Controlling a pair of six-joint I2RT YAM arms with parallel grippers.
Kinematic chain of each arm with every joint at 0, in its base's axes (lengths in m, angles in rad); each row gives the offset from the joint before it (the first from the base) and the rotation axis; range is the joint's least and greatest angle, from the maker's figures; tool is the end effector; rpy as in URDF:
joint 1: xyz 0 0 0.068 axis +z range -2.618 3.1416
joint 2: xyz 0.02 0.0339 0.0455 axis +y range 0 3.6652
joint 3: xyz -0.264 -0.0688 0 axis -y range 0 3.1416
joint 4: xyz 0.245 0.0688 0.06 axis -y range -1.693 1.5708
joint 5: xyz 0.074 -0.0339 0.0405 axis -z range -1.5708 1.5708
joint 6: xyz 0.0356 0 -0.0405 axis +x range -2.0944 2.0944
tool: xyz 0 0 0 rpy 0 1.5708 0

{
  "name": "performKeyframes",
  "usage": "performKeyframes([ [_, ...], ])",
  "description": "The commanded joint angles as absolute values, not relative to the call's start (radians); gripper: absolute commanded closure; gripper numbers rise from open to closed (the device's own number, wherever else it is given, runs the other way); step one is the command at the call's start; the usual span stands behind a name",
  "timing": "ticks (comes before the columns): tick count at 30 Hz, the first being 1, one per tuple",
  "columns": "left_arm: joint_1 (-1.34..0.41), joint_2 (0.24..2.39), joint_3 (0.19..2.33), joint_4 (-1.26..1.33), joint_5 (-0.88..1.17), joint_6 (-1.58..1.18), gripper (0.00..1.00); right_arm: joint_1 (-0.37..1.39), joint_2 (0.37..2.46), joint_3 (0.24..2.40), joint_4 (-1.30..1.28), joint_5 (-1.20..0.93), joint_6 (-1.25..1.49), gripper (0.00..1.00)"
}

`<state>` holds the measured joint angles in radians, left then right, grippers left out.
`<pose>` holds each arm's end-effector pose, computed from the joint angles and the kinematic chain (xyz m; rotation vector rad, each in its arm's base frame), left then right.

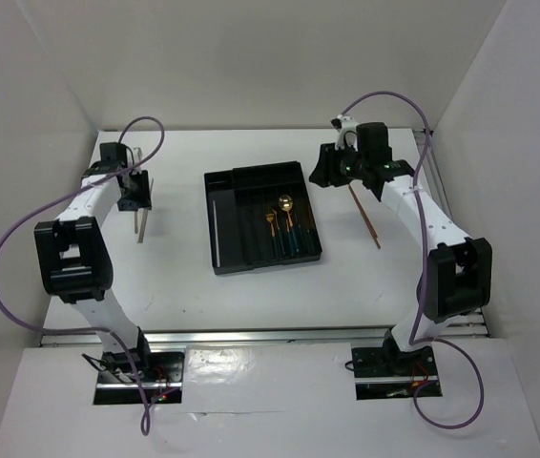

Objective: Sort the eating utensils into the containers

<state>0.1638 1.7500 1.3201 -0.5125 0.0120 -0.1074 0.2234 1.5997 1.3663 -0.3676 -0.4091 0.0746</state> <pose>0.3742 0.0614 0.2370 -0.3349 2.4907 0.0080 0.3556 0.0953 0.3188 -0.3972 2.1431 0.6140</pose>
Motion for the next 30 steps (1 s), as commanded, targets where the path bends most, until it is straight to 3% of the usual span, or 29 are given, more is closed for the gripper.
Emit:
performKeyframes([
  [1, 0.183, 1.831, 1.400, -0.497, -0.015, -0.075, 0.48, 0.204, 1.554, 1.370, -0.345, -0.445, 0.051, 0.51],
  [5, 0.216, 1.913, 1.462, -0.497, -0.040, -0.075, 0.50, 0.184, 1.554, 1.379, -0.356, -0.454, 0.051, 0.51],
  [9, 0.225, 1.974, 1.509, -0.520, -0.061, -0.066, 0.43, 0.173, 1.554, 1.379, -0.356, -0.472, 0.051, 0.51],
  [30, 0.245, 2.062, 1.549, -0.482, -0.072, -0.048, 0.45, 0.173, 1.592, 1.388, -0.347, -0.491, 0.060, 0.51],
])
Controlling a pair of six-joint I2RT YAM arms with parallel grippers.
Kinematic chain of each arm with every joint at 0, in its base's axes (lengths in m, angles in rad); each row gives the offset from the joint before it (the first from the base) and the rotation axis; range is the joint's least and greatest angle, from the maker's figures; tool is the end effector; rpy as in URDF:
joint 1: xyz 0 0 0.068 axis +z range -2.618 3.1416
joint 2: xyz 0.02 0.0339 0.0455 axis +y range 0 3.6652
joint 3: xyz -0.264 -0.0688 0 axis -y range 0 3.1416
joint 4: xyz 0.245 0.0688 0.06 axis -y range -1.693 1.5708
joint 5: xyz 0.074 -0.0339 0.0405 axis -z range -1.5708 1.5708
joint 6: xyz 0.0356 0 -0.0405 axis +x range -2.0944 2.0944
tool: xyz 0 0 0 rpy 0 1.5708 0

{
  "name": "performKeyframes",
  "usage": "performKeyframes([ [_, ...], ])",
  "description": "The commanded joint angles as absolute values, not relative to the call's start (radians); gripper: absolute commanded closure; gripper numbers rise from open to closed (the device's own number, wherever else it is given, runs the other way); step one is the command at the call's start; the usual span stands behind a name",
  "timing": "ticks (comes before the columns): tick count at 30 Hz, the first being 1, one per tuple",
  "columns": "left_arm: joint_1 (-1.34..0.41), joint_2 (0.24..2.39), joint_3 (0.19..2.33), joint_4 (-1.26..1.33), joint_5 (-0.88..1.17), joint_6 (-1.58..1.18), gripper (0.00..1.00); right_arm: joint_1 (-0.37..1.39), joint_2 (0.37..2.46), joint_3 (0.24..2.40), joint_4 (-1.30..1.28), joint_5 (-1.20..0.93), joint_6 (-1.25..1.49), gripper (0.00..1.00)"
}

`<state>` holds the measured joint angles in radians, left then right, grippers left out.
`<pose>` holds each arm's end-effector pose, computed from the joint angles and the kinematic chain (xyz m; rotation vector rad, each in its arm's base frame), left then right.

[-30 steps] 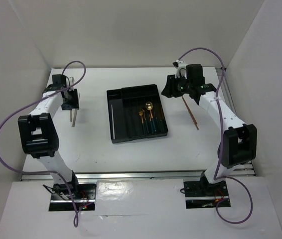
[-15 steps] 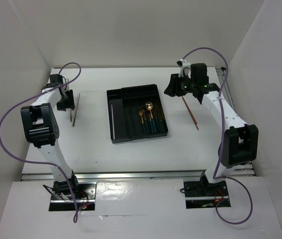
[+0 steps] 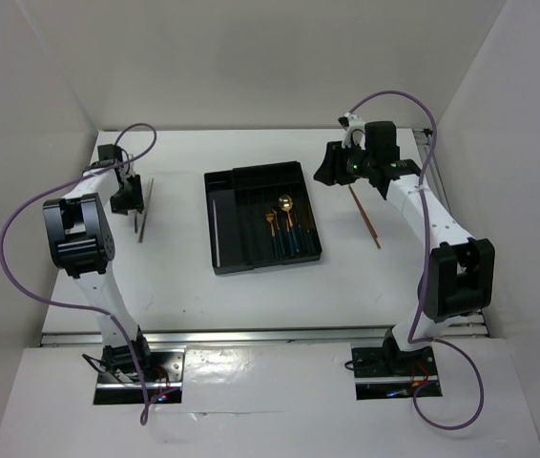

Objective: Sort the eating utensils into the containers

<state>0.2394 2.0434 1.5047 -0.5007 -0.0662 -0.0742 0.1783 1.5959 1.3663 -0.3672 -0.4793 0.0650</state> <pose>0.4237 0.1059 0.1800 -0.4314 2.5779 0.1449 0.3575 0.0811 0.3207 -0.3988 2.1269 0.6584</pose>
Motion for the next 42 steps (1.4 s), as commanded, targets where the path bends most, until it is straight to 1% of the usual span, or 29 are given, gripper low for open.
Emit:
performKeyframes([
  [1, 0.245, 2.062, 1.549, -0.482, -0.072, -0.048, 0.45, 0.173, 1.592, 1.388, -0.347, -0.491, 0.060, 0.51],
  [21, 0.273, 2.157, 1.589, -0.498, -0.074, -0.048, 0.45, 0.173, 1.652, 1.437, -0.347, -0.500, 0.069, 0.51],
  [25, 0.273, 2.157, 1.589, -0.509, -0.032, -0.037, 0.40, 0.173, 1.661, 1.437, -0.347, -0.500, 0.069, 0.51],
  [34, 0.273, 2.157, 1.580, -0.529, 0.024, -0.037, 0.38, 0.173, 1.661, 1.437, -0.347, -0.500, 0.069, 0.51],
  [36, 0.273, 2.157, 1.580, -0.538, 0.025, -0.037, 0.42, 0.173, 1.661, 1.437, -0.347, -0.500, 0.069, 0.51],
  [37, 0.273, 2.157, 1.571, -0.538, 0.025, -0.037, 0.49, 0.173, 1.652, 1.428, -0.347, -0.500, 0.069, 0.51],
  [38, 0.273, 2.157, 1.571, -0.529, 0.025, -0.037, 0.51, 0.173, 1.652, 1.428, -0.347, -0.500, 0.069, 0.51],
  [42, 0.273, 2.178, 1.571, -0.538, 0.025, -0.046, 0.55, 0.173, 1.652, 1.417, -0.347, -0.500, 0.069, 0.51],
])
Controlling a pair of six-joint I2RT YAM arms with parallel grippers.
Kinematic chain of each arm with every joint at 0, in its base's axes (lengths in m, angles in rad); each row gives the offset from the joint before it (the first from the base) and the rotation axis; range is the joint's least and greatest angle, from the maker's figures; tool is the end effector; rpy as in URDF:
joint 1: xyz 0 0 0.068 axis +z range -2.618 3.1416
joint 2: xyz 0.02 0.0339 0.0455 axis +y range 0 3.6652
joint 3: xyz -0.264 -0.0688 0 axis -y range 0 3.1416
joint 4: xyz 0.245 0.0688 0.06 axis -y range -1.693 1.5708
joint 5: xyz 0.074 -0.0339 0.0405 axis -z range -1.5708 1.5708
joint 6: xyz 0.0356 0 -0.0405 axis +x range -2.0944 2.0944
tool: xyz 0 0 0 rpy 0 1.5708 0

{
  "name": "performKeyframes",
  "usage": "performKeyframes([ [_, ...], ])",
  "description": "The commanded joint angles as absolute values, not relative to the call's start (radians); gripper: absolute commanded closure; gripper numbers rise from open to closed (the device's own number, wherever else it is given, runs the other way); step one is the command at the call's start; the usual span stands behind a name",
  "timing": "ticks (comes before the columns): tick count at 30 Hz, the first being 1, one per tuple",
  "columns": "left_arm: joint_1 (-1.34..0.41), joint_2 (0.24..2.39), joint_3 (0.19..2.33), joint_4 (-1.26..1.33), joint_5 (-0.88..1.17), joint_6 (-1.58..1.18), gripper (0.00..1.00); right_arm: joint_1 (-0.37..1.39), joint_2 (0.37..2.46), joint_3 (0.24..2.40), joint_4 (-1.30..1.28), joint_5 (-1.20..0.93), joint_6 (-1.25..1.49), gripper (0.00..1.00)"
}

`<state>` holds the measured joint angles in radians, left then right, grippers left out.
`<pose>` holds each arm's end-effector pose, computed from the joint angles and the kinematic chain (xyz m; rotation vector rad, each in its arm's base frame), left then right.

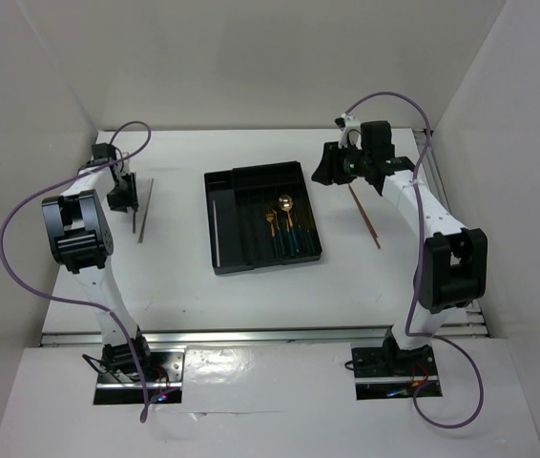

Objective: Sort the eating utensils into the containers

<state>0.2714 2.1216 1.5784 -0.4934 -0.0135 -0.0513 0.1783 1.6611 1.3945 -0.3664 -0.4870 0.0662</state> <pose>0.4379 0.1224 0.1689 -0.4241 2.5758 0.0960 0.3720 0.0840 0.3074 -0.3962 2.1621 0.6725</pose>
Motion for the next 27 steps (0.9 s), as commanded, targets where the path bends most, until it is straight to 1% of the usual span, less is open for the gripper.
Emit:
performKeyframes([
  [1, 0.273, 2.178, 1.571, -0.538, 0.015, -0.046, 0.55, 0.173, 1.652, 1.417, -0.347, -0.500, 0.069, 0.51],
  [5, 0.273, 2.187, 1.580, -0.538, 0.015, -0.046, 0.60, 0.173, 1.652, 1.417, -0.347, -0.500, 0.069, 0.52],
  [9, 0.273, 2.187, 1.562, -0.538, 0.024, -0.046, 0.71, 0.173, 1.652, 1.417, -0.347, -0.500, 0.069, 0.52],
  [10, 0.273, 2.187, 1.562, -0.529, 0.037, -0.037, 0.75, 0.173, 1.652, 1.417, -0.347, -0.500, 0.069, 0.52],
  [11, 0.273, 2.187, 1.562, -0.529, 0.037, -0.037, 0.85, 0.173, 1.652, 1.417, -0.347, -0.500, 0.069, 0.52],
  [14, 0.273, 2.187, 1.562, -0.538, 0.058, -0.037, 1.00, 0.173, 1.652, 1.417, -0.347, -0.500, 0.069, 0.52],
  [20, 0.273, 2.175, 1.532, -0.529, 0.101, -0.018, 1.00, 0.173, 1.652, 1.417, -0.337, -0.500, 0.069, 0.53],
  [24, 0.273, 2.073, 1.513, -0.515, 0.135, -0.047, 1.00, 0.173, 1.652, 1.417, -0.337, -0.500, 0.069, 0.53],
  [27, 0.273, 1.976, 1.554, -0.557, 0.192, -0.104, 1.00, 0.173, 1.652, 1.417, -0.337, -0.500, 0.069, 0.54],
])
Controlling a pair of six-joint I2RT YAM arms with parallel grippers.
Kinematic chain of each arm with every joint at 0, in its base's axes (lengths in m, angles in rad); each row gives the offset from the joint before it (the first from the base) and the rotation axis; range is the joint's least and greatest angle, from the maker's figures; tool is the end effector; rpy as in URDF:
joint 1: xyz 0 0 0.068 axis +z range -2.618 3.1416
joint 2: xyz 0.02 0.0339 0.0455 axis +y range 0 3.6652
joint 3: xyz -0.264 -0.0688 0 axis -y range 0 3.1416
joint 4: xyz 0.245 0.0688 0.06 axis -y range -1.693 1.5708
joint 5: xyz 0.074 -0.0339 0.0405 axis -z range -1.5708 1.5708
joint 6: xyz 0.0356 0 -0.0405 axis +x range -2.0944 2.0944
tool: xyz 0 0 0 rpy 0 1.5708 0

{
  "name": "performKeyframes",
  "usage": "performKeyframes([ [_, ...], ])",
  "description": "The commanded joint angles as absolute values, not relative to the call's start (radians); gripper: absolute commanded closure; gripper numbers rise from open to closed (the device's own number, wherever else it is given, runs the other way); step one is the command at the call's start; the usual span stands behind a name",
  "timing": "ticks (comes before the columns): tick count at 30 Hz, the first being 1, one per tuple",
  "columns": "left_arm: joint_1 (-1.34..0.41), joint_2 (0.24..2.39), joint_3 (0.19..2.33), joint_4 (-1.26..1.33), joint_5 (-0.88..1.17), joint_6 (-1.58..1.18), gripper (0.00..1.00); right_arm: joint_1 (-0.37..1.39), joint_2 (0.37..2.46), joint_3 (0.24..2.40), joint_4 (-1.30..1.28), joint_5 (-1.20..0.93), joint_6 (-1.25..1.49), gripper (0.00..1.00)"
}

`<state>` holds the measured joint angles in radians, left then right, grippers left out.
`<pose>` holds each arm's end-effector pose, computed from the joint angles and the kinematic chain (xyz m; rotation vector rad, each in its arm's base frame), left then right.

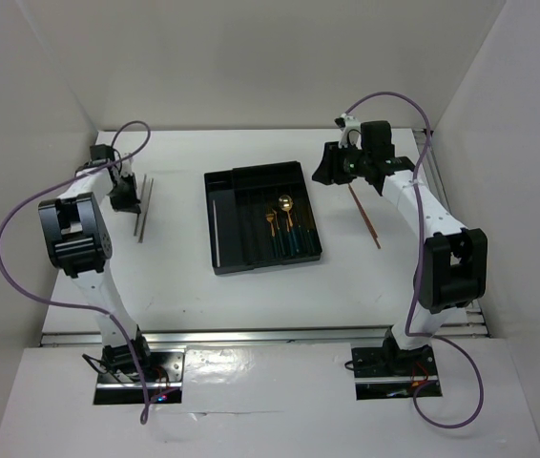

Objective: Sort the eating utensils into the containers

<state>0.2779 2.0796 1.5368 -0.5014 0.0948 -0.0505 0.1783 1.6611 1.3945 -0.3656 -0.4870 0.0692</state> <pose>0.4283 0.1187 0.1743 -0.3934 2.5781 -0.0432 0.3720 0.0840 0.3074 -0.3932 2.1623 0.6741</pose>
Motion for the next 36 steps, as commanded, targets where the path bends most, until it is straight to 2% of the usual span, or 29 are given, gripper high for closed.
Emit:
performKeyframes([
  [1, 0.273, 1.950, 1.565, -0.557, 0.215, -0.121, 1.00, 0.173, 1.652, 1.417, -0.328, -0.500, 0.069, 0.54],
  [8, 0.273, 1.747, 1.612, -0.618, 0.451, -0.317, 1.00, 0.173, 1.618, 1.385, -0.328, -0.491, 0.060, 0.54],
  [12, 0.264, 1.634, 1.455, -0.577, 0.699, -0.548, 1.00, 0.173, 1.608, 1.376, -0.328, -0.480, 0.049, 0.54],
  [19, 0.134, 1.454, 1.088, -0.359, 0.874, -0.907, 1.00, 0.173, 1.586, 1.367, -0.337, -0.469, 0.040, 0.54],
  [27, -0.026, 1.523, 1.049, -0.293, 0.807, -0.943, 1.00, 0.173, 1.568, 1.348, -0.336, -0.469, 0.040, 0.54],
  [36, -0.035, 1.678, 1.161, -0.293, 0.699, -0.933, 1.00, 0.173, 1.549, 1.319, -0.336, -0.460, 0.040, 0.54],
])
